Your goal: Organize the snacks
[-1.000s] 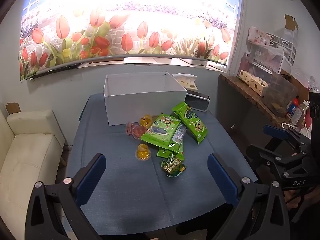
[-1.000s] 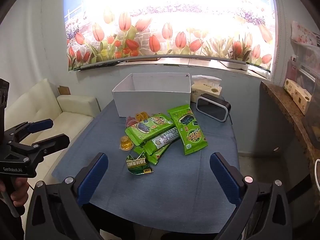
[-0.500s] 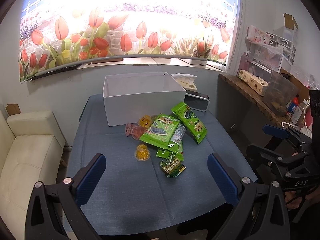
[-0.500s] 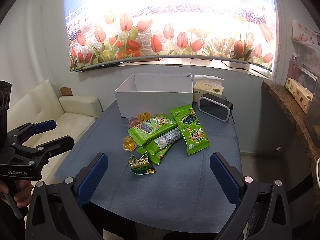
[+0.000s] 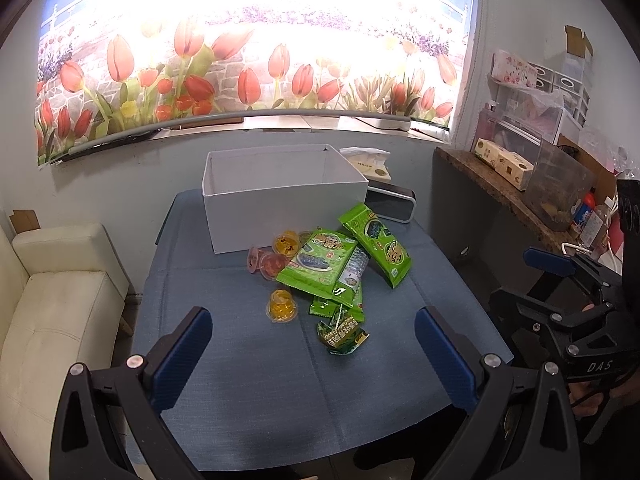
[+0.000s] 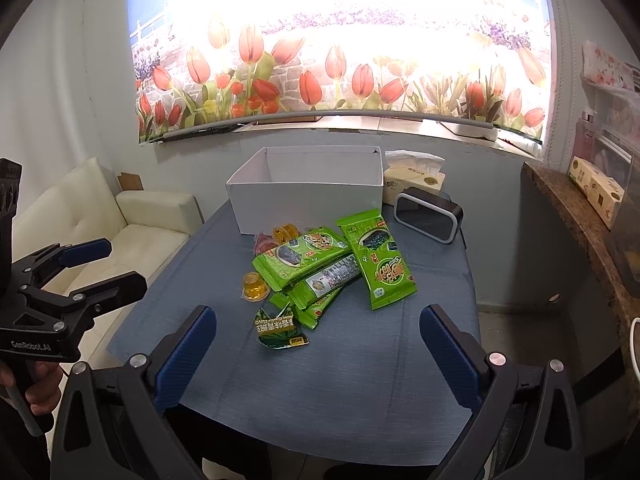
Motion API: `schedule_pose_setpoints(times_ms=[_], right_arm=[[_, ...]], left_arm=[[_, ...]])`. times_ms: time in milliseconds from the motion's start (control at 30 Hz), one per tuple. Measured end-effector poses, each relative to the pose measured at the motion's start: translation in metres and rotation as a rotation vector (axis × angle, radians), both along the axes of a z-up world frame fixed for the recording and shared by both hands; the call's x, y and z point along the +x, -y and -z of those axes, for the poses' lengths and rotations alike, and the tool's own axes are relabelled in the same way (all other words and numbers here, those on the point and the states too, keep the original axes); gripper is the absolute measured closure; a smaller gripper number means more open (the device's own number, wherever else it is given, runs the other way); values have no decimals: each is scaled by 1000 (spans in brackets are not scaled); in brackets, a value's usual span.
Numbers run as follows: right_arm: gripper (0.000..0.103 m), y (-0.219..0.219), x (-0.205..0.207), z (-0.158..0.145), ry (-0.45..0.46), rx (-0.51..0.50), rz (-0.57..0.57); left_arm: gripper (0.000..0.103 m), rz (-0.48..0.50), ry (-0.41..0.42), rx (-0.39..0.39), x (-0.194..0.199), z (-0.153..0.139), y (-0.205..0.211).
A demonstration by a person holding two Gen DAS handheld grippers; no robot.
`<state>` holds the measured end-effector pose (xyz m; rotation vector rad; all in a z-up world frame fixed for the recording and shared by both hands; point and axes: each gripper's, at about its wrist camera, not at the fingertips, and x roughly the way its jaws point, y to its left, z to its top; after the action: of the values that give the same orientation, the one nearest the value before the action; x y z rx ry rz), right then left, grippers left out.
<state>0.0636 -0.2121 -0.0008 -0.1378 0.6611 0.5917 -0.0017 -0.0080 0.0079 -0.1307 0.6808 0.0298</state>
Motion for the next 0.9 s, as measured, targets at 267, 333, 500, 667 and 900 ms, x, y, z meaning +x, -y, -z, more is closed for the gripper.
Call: schedule_pose_setpoints(times_ms=[267,333,500,667,900], right_arm=[[0,1,-1,-1,0,0,-2],[0,1,-2,-1,2,-2,-2],[0,1,-1,-1,0,-4,-2],[0,1,-1,-1,-5,-2,-4],[0,0,-1,0,-13,-6,-7]], left_arm=[[0,-2,4,1,-1,0,-1],[0,-2,3,2,-2,0,-1],[0,1,3,4,-2,-1,-1],[0,2,3,5,-1,-1,-1],[0,0,-3,7,-1,1,-1]])
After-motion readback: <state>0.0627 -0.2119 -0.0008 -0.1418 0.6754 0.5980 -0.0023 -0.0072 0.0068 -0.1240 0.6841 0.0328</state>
